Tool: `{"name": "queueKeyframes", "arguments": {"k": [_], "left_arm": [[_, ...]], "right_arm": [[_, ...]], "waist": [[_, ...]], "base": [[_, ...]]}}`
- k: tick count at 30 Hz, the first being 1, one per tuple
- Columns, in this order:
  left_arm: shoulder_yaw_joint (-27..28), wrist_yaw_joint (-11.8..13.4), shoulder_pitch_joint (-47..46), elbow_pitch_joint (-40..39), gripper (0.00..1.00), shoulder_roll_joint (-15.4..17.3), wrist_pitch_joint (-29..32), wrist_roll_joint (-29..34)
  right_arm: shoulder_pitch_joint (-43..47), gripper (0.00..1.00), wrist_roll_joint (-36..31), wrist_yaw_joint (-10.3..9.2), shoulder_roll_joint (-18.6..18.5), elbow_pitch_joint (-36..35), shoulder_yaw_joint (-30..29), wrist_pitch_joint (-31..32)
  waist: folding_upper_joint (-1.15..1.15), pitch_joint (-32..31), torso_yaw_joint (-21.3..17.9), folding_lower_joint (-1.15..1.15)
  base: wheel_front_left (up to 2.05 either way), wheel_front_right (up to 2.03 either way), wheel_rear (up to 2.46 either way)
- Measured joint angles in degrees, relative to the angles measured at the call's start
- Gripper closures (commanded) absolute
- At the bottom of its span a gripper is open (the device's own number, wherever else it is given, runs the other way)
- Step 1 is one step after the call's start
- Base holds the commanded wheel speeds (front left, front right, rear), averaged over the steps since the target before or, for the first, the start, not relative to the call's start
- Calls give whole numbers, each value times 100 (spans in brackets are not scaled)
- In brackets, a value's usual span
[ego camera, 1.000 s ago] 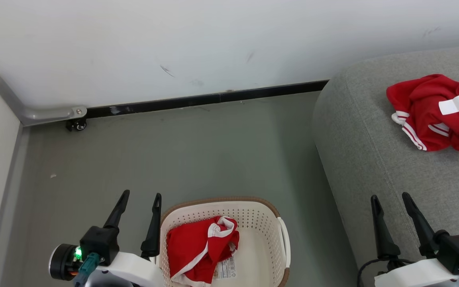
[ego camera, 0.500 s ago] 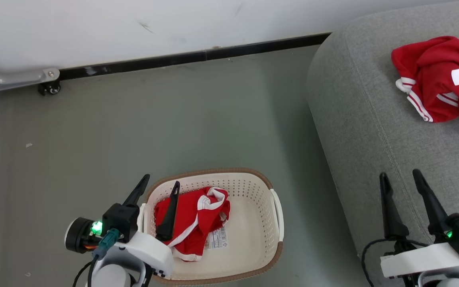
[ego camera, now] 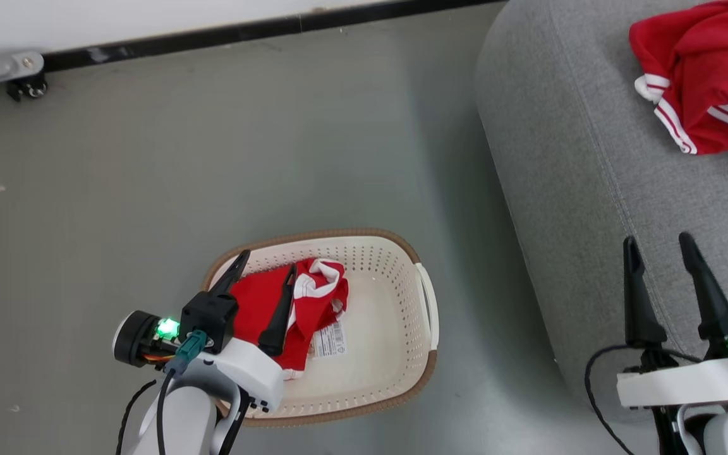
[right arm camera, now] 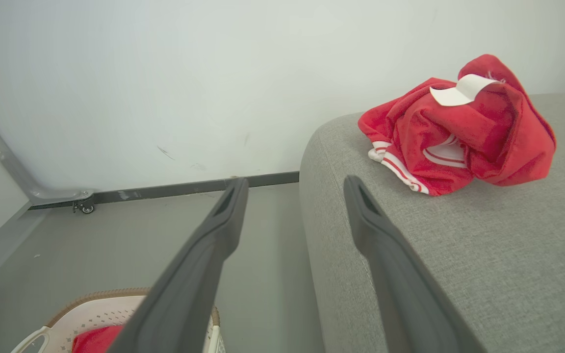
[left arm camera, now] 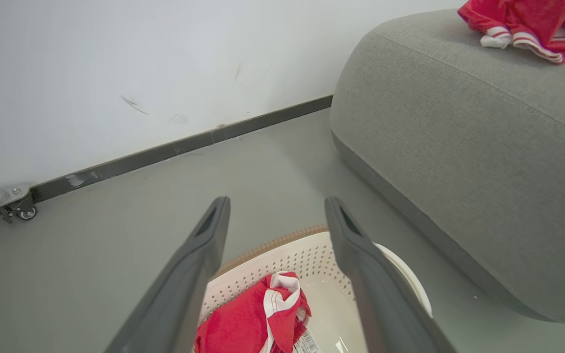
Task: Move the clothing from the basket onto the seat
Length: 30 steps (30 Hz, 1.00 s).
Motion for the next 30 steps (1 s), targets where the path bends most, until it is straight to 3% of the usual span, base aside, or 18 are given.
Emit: {"name": "queueKeyframes", "arguments": {"k": [30], "left_arm": [[-93,44,-1220,960,0,170,0,374]], "right_arm": [[-1014,0,264,0,-2,-169,162,-298]], "waist": [[0,1525,-470,0]], "base": [[0,0,0]]}}
